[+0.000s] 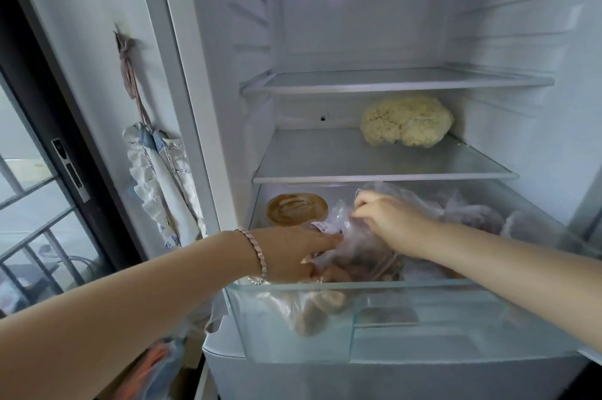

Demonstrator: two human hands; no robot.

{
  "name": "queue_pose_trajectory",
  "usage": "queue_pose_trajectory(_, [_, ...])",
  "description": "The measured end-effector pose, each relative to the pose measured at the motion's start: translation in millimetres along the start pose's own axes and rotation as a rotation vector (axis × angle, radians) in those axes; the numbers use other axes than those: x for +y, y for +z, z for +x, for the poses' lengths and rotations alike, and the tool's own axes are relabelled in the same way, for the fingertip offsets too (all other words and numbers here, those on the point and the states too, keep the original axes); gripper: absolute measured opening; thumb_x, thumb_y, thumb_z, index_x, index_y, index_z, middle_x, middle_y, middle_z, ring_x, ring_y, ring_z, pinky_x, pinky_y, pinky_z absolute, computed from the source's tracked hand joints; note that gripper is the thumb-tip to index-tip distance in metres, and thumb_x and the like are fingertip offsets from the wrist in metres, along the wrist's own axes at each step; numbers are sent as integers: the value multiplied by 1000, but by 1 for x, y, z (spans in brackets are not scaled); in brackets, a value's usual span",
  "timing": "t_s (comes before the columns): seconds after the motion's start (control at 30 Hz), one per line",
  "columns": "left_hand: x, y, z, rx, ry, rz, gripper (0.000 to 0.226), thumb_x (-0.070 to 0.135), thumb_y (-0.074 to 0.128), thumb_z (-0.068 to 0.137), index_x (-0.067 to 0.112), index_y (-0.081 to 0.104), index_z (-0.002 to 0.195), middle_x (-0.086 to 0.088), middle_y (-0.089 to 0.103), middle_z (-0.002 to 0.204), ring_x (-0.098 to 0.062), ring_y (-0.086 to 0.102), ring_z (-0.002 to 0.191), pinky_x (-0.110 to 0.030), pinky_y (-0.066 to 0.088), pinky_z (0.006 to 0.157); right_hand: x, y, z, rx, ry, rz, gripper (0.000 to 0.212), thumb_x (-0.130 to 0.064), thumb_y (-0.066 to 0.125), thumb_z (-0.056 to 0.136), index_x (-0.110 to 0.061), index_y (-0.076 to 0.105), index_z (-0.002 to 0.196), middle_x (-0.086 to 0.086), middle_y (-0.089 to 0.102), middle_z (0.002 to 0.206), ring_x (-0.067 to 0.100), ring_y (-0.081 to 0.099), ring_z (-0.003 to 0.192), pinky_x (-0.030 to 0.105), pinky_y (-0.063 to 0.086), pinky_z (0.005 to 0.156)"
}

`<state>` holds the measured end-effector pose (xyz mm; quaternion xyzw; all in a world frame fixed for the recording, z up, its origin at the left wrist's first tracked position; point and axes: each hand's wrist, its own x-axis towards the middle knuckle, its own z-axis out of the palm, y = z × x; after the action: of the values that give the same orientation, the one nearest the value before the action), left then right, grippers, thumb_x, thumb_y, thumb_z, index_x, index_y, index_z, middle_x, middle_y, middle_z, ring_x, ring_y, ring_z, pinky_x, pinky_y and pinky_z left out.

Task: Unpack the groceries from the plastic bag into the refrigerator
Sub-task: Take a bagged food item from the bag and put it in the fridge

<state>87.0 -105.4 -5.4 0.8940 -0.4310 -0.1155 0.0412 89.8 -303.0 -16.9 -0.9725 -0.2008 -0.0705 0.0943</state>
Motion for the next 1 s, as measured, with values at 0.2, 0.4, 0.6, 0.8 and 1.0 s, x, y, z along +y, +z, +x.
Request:
queue_pose_trajectory(0.2, [0,-24,-10,-130,-79,-145,39,22,37,100,26,43,138,6,47,117,-8,43,103,-13,40,80,-22,-19,7,-317,113,72,28,5,39,82,-3,63,95,16,60,116,27,56,109,38,43,94])
queue_pose_trajectory(0.4, [11,-33,-34,268,-92,-311,24,20,52,93,12,68,109,0,66,108,-5,59,87,-5,42,73,-49,-64,-54,154,112,211,32,-5,48,90,-26,67,106,-19,63,94,-10,54,77,4,41,69])
queue_pose_trajectory(0.6, [16,-22,-82,565,-346,-323,16,16,54,90,17,69,95,7,64,83,-11,61,78,-22,50,75,-91,-64,-68,8,-31,198,22,-19,53,89,-34,68,94,-11,62,67,0,49,54,12,38,57])
queue_pose_trajectory(0.8, [43,15,-176,553,-799,-234,20,24,48,93,17,64,102,6,60,93,-12,55,86,-20,42,75,-157,-34,-65,-275,-332,163,20,-33,53,88,-31,63,105,-16,55,76,2,51,70,17,42,66])
queue_pose_trajectory(1.0, [134,109,-280,438,-1298,-246,21,21,44,91,15,64,89,-2,63,87,-16,54,70,-26,46,72,-230,19,-111,-534,-631,21,27,-26,50,90,-21,62,113,-4,60,104,16,57,96,25,46,78])
